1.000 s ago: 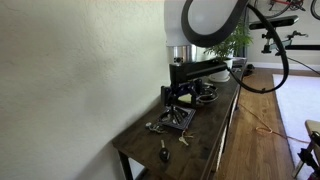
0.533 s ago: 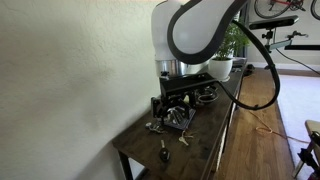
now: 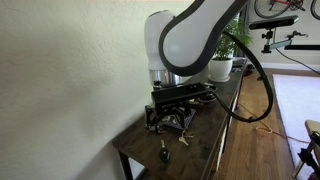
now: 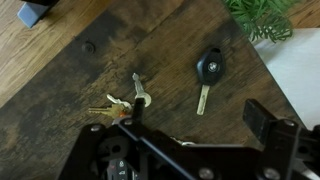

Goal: Put the car key on the tray

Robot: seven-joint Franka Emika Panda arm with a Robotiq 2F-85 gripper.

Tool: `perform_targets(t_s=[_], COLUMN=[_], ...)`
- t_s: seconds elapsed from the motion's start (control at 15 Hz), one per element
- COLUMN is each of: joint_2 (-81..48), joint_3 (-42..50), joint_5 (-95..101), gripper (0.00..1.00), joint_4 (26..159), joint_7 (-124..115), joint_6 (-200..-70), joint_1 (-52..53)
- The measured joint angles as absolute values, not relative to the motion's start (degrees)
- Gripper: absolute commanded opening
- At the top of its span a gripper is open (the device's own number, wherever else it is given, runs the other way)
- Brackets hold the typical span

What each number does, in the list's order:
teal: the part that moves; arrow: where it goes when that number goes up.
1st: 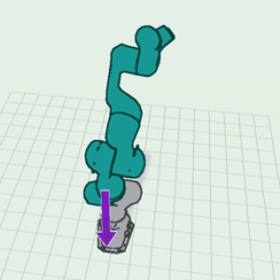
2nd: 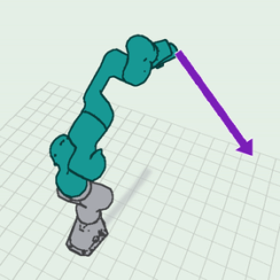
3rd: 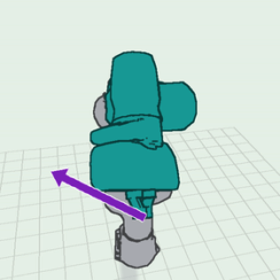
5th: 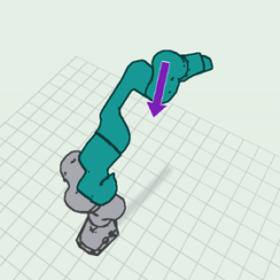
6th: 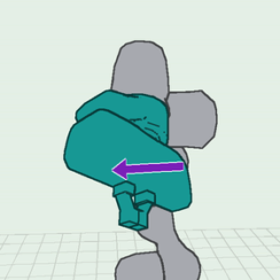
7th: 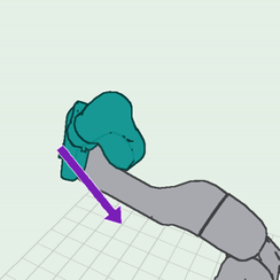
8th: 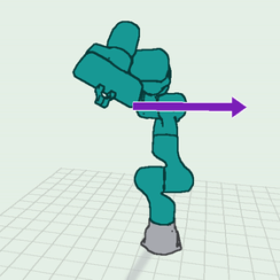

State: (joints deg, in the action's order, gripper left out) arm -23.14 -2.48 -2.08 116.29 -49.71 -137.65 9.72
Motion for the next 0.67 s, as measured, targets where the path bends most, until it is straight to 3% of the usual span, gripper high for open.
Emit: perform_targets(t_s=[0.67], joint_2=[-25.17], joint_3=[-2.46], joint_5=[-2.69], gripper=[1.00], joint_4=[116.06], joint_7=[-49.66], joint_6=[-137.94], joint_1=[9.78])
